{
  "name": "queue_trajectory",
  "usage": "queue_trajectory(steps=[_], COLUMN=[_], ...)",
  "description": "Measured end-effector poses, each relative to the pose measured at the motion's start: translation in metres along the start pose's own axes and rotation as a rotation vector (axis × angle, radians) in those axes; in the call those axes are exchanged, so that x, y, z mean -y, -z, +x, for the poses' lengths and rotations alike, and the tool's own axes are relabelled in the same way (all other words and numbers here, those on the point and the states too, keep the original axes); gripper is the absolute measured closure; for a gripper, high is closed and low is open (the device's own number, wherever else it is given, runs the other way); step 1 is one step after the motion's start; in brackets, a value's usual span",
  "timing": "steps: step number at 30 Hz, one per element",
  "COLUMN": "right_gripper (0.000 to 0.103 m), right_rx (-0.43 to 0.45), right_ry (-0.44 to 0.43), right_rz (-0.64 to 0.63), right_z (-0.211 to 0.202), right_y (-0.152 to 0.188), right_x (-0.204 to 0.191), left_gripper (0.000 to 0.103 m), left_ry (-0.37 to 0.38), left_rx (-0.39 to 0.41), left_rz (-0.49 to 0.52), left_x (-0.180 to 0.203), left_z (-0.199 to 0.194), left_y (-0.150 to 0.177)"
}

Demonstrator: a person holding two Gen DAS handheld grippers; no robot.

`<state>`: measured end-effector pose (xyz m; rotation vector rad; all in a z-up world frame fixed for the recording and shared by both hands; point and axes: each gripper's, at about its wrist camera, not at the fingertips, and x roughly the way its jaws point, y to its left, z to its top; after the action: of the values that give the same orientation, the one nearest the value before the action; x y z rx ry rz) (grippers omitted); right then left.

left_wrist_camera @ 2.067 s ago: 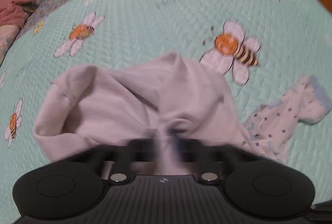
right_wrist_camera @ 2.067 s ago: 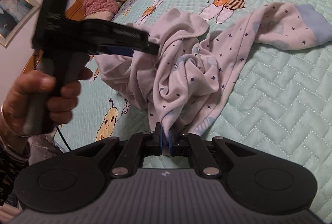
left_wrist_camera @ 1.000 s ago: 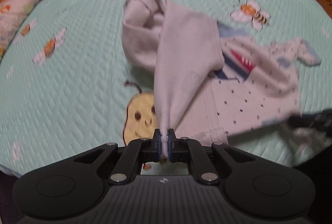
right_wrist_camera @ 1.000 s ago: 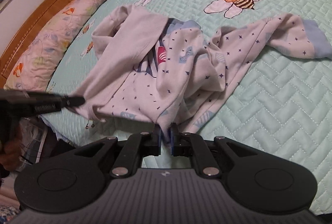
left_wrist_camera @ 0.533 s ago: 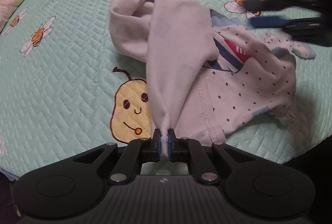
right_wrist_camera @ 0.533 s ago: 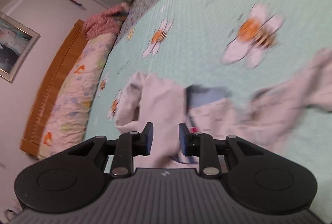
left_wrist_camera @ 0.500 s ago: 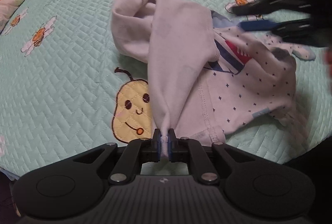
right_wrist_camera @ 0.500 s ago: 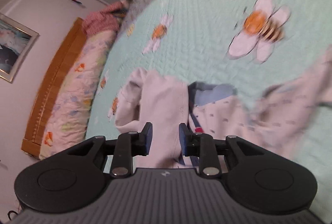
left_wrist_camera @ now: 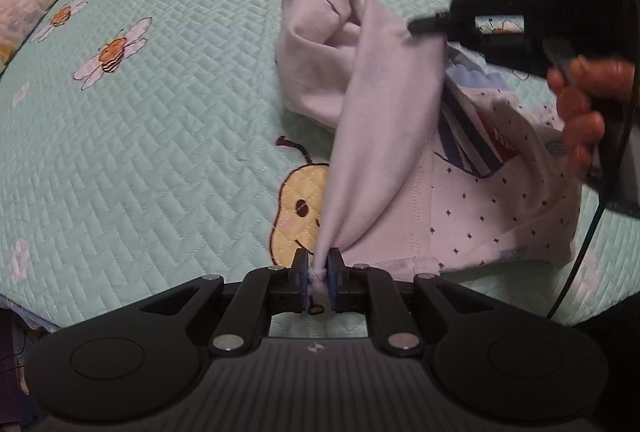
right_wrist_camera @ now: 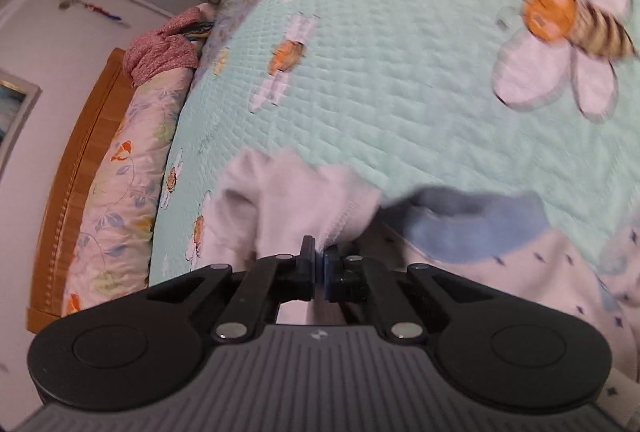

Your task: Fold clothes

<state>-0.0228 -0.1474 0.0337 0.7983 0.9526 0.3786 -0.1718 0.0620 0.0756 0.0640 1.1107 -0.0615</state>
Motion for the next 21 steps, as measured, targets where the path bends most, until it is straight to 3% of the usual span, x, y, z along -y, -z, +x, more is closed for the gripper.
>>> queue_trajectory(steps=[4,12,15,21], right_gripper=[0.099,0.099,0.099,0.099], right_rx=[-0.003,-0.136,-0.190,-0.290], right_ry=[-0.044,-0.113,-0.092,-0.046], right_rz=[-0.098,-0.352,-0.405,-0.385], right_z=[0.008,0.037,0.048,0.059], right_y=[-0.002,0.033,0.053,0.092], right_x=[-0.044,-0.123,-0.126,-0.096], left_gripper=[0.091,0.091,0.090,0.087], left_ry=[-0.012,-0.050,-0.060,-0.061], left_rx=[0.013,0.039,0.044,0.057], left_rz=[-0.011,-0.053,-0.071,-0.096], left_x=[-0.006,-0.025,-0.031,-0.042], left_z=[-0.005,-0.020,-0.027,-0.038], left_y=[0.004,0.011,0.014,0.013])
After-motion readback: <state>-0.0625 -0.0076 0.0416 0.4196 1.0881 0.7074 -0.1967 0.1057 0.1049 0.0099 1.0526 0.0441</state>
